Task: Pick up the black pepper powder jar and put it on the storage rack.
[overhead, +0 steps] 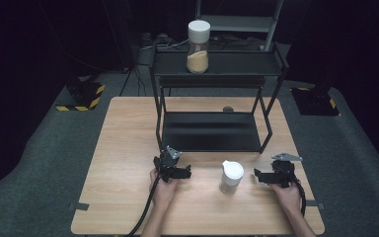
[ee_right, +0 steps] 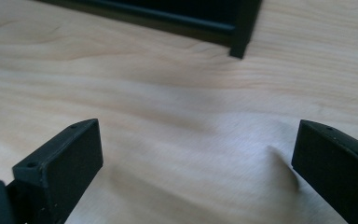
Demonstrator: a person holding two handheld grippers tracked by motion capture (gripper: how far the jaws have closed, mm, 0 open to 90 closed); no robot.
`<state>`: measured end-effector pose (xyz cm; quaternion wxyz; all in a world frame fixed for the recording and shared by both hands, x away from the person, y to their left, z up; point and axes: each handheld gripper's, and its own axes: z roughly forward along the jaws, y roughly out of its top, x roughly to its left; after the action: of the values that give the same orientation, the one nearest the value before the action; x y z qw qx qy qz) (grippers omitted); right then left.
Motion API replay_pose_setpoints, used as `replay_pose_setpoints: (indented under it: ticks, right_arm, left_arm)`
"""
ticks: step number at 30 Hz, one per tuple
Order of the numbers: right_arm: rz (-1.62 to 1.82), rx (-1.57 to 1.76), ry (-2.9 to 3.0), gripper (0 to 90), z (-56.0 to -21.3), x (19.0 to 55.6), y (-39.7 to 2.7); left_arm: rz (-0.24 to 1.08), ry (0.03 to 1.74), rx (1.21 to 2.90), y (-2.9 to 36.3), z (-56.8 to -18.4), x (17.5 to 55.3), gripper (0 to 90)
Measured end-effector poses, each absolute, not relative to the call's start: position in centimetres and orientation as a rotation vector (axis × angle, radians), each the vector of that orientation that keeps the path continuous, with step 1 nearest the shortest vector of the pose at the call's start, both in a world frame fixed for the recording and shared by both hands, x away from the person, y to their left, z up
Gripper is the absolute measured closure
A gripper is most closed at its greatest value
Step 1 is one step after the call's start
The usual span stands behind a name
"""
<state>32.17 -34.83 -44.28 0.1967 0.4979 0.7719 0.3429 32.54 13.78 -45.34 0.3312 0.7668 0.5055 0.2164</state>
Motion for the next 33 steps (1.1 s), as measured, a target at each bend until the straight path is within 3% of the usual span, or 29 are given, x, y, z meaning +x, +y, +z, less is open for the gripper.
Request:
replay_pose_setpoints:
  ticks: [13, 33]
  right_arm:
    - [1.075, 1.263, 2.272, 0.9, -44.8, 29.5, -35.8]
    - [1.189, 1.038, 2.418, 1.2, -44.4, 28.6, -33.5]
  left_arm:
    - [0.566, 1.323, 2.002, 13.8, -45.4, 32.5, 4.5]
    - [0.565, 1.322, 2.005, 13.8, -45.3, 32.5, 4.5]
